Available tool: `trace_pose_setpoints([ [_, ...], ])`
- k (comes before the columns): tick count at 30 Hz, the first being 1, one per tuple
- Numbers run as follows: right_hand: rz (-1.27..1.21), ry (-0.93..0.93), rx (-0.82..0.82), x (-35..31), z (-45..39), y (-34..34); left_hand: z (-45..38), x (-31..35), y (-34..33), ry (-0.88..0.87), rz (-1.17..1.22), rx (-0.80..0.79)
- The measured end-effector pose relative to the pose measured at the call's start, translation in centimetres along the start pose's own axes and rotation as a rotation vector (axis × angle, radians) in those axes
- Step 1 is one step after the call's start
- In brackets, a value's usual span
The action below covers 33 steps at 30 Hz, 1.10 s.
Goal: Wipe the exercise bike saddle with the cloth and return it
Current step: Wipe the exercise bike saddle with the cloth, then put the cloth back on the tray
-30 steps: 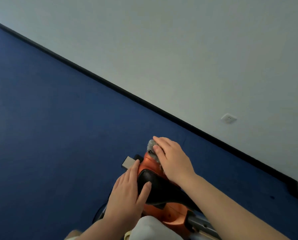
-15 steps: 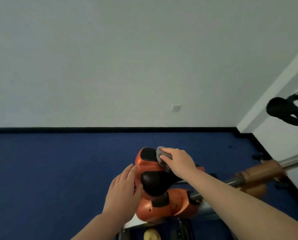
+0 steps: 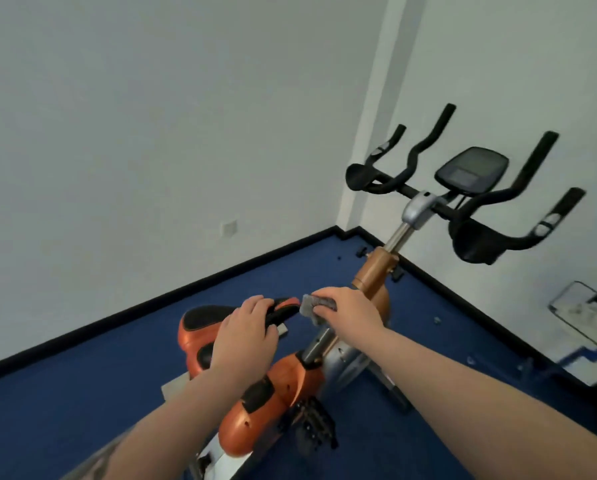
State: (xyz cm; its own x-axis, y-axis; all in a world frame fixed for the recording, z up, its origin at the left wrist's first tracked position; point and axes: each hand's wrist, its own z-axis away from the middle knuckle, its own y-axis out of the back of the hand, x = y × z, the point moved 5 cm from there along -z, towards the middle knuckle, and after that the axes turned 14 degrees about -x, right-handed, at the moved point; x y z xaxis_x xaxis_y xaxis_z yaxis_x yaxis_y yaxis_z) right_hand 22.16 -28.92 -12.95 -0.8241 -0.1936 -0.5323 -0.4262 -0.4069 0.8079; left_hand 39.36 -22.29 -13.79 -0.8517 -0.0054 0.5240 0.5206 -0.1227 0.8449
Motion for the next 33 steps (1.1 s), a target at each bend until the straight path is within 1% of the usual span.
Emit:
trace_pose_setpoints([
  [4, -0.012, -0.113, 0.071, 4.8, 4.1, 3.4, -2.4, 5.2, -3.0, -0.104, -0.083, -0.088],
  [8, -0.032, -0.222, 0.146, 10.9, 9.1, 7.0, -4.0, 12.6, -6.4, -0.225, -0.164, -0.149],
  [14, -0.055, -0.397, 0.281, 22.1, 18.7, 12.9, -5.3, 26.9, -12.9, -0.459, -0.2, -0.221],
  [19, -0.071, -0.509, 0.341, 31.3, 27.1, 18.5, -5.3, 39.2, -18.7, -0.579, -0.253, -0.271],
  [24, -0.05, -0.602, 0.409, 39.5, 33.9, 23.0, -6.2, 50.0, -23.3, -0.715, -0.322, -0.248],
  [29, -0.042, -0.701, 0.449, 45.3, 38.4, 26.1, -7.7, 56.9, -26.6, -0.763, -0.384, -0.279],
  [33, -0.087, -0.752, 0.525, 49.2, 39.4, 28.3, -10.0, 61.0, -28.8, -0.811, -0.408, -0.301],
])
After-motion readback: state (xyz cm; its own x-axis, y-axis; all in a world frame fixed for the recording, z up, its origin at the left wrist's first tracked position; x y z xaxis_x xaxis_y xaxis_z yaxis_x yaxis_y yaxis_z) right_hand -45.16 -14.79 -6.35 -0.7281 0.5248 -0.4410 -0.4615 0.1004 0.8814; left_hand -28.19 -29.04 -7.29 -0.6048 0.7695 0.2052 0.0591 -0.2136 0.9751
